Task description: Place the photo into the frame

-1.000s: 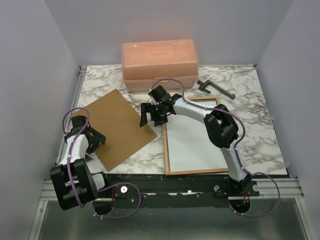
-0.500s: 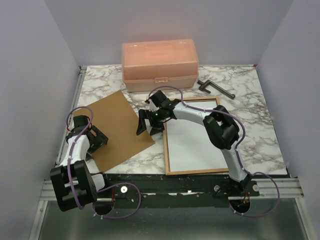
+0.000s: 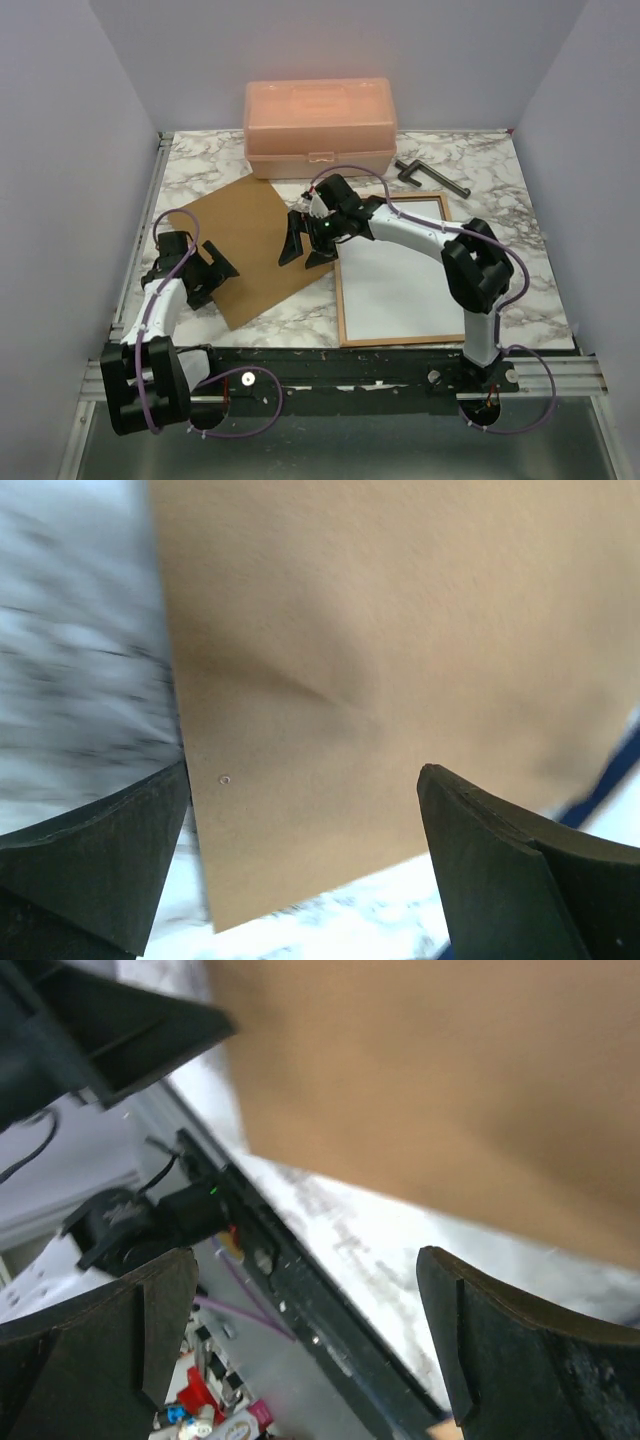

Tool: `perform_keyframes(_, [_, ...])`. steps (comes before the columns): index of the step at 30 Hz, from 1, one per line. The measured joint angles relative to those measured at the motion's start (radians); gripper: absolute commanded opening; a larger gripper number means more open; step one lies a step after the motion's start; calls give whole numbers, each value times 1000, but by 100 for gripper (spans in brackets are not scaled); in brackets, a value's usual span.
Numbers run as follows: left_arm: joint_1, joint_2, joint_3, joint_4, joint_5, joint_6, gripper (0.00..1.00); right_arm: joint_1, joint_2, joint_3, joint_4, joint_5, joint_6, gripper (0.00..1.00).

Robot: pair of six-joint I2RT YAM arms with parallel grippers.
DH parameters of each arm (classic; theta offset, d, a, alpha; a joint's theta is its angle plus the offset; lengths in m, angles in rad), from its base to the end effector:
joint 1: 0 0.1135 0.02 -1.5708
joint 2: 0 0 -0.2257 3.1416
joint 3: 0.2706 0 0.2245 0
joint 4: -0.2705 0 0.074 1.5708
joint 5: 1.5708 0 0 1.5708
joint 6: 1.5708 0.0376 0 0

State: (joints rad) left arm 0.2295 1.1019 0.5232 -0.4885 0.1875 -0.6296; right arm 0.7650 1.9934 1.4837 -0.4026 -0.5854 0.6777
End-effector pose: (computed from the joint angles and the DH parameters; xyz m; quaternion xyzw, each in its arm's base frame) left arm 0.1822 0.0354 0.1496 -0.3803 0.8863 -0.1382 0.2251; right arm 0.2707 0.2886 0.1829 -0.1327 0.9011 0.4095 0.0522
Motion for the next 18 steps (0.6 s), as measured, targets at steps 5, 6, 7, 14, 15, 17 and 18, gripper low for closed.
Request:
perform_keyframes(5, [-113, -14, -27, 27, 164, -60, 98, 43, -140, -88, 30, -53, 41, 100])
perform_keyframes(6, [-137, -24, -35, 26, 178, -72, 99, 48, -166, -106, 35, -58, 43, 100])
perform_keyframes(7, [-160, -40, -43, 25, 187, -82, 99, 48, -191, -125, 37, -59, 45, 100])
perform_keyframes(14, [-210, -160, -66, -24, 176, -136, 99, 40, -247, -166, -22, 100, 0, 100])
perform_keyframes(15, [-210, -161, -66, -27, 167, -143, 99, 37, -240, -162, -39, 130, -11, 100])
perform_keyframes(17, [-210, -151, -66, -32, 150, -156, 99, 28, -214, -142, -71, 182, -32, 100])
perform_keyframes(18, [-210, -143, -66, -33, 138, -162, 99, 24, -195, -126, -79, 202, -44, 100])
